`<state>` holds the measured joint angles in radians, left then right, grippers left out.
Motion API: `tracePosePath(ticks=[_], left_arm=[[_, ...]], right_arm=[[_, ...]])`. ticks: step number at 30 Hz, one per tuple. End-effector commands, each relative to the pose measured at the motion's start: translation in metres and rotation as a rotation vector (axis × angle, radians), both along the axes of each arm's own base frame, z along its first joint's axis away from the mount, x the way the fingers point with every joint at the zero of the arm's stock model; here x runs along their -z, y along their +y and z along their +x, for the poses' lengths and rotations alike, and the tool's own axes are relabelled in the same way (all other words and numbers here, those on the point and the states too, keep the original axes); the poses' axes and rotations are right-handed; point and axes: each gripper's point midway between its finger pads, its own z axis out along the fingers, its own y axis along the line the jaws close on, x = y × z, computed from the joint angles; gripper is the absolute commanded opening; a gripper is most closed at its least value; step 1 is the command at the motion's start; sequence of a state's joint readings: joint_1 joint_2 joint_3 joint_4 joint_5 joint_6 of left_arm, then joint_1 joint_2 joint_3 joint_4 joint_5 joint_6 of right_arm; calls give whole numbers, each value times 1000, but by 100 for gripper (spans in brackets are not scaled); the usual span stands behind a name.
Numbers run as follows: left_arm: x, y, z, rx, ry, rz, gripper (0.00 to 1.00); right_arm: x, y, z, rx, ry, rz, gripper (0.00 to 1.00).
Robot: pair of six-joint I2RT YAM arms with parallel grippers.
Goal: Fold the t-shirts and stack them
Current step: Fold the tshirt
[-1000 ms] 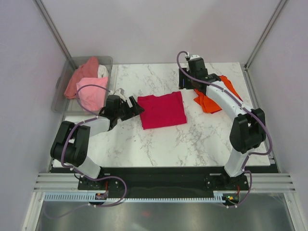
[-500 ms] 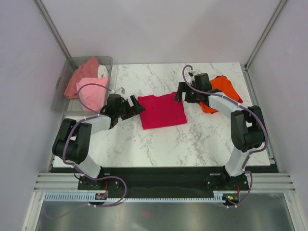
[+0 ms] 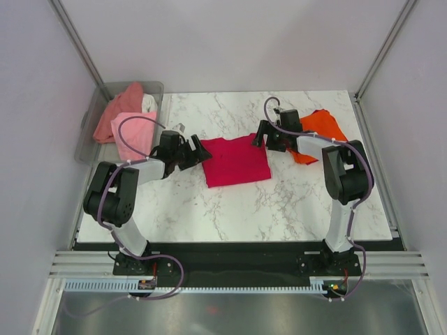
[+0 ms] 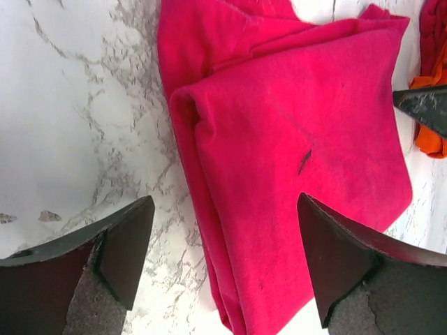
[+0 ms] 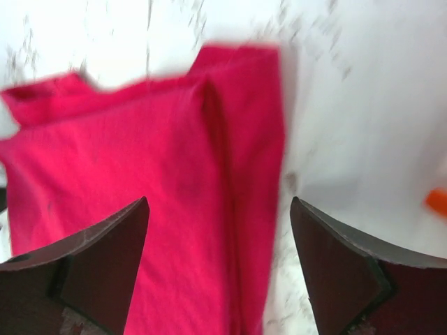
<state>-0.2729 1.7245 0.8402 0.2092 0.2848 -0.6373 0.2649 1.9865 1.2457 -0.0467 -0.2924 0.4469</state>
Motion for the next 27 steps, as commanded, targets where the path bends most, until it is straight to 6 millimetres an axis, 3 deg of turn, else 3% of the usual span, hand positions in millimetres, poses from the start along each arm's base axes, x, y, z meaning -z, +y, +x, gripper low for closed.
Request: tracePosePath(ticks=[1, 4, 8, 11, 14, 21, 24, 27], left_arm=[[-13, 0, 20, 0, -63, 40, 89], [-13, -3, 24, 5, -57, 31, 79], [-13, 2, 29, -13, -55, 55, 74], [-18, 6, 34, -26, -79, 74, 71], [-23, 5, 41, -19, -91, 75, 65], [-35, 13, 54, -54, -138, 122, 71], [-40, 15, 57, -69, -174, 126, 71], [-39, 15, 59, -65, -193, 129, 68]], right_arm=[[-2, -6, 31, 19, -67, -20, 91], [8, -5, 39, 1, -67, -34, 87], [7, -7, 40, -4, -81, -50, 78], [-8, -12, 48, 4, -151, -90, 68], [-21, -17, 47, 11, -196, -152, 70], [-47, -12, 54, 11, -267, -156, 72], [-56, -6, 59, 19, -283, -114, 70], [-58, 2, 58, 15, -300, -77, 60]])
